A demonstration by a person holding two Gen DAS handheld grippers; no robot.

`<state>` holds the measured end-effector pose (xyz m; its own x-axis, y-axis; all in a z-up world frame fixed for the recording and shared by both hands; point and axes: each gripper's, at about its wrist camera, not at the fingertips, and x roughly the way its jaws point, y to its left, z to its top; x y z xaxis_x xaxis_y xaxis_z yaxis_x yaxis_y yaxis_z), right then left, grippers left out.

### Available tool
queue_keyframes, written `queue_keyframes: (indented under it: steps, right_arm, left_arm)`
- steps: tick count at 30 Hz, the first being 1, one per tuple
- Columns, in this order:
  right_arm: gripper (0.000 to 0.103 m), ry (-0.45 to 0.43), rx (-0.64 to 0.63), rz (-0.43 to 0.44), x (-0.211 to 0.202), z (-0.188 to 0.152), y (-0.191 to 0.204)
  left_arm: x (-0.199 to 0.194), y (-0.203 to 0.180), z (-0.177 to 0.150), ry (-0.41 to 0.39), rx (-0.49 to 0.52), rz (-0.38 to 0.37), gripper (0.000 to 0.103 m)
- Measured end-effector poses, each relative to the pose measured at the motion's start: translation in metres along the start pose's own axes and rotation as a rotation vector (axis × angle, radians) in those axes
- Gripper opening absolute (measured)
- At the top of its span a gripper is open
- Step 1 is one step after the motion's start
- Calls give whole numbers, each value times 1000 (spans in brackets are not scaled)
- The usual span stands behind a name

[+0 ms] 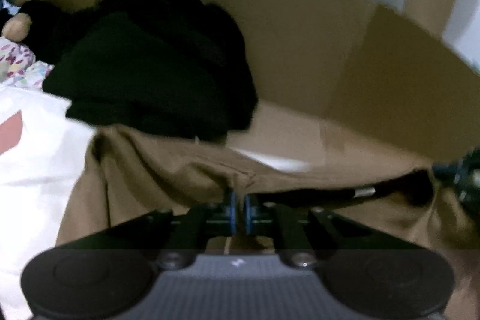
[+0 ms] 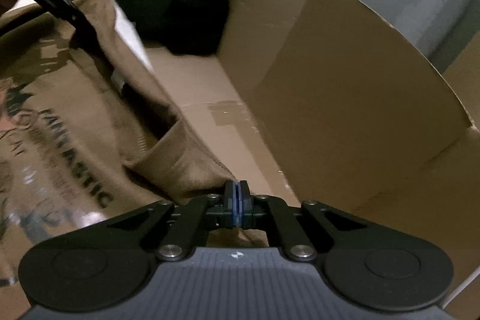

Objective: Fold clothes

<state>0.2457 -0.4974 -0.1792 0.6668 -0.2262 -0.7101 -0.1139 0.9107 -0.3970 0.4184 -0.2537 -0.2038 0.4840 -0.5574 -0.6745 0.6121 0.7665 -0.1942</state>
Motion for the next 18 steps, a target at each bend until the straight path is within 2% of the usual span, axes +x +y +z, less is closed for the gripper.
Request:
queue_keyframes:
  steps: [2,4,5,6,8,10,12,17,18]
  right_arm:
    - [1,6,13,-16,5,2,-5]
    - [1,14,23,-39,12,5,-10]
    - [1,17,29,-47,14,6,-13]
    - [1,24,40,-56,18,7,-16]
    - [1,31,70,-66,23,9,-24]
    - [3,12,136,-41,19,11,-32]
    - [7,-34,158,23,11,11,-35]
    - [43,-92,63,114,-5,7,-25]
    - [45,-89,57,135,-6,7,-25]
  left_arm:
    - [-2,2,10,-57,-37,-8,10]
    - [-3,4,19,-99,-75,-15,17]
    - [-2,4,23,-102,-86,-8,30]
    - [-1,1,25,-102,-73,8,38]
    - [-2,-4,24,-120,-32,12,43]
    - [-3,-6,20,-127,-17,-5,47]
    - [-1,-6,17,-119,-11,-9,47]
    - [-2,0,12,-112,-11,-4,47]
    - [-2,1,11,-111,-16,-3,47]
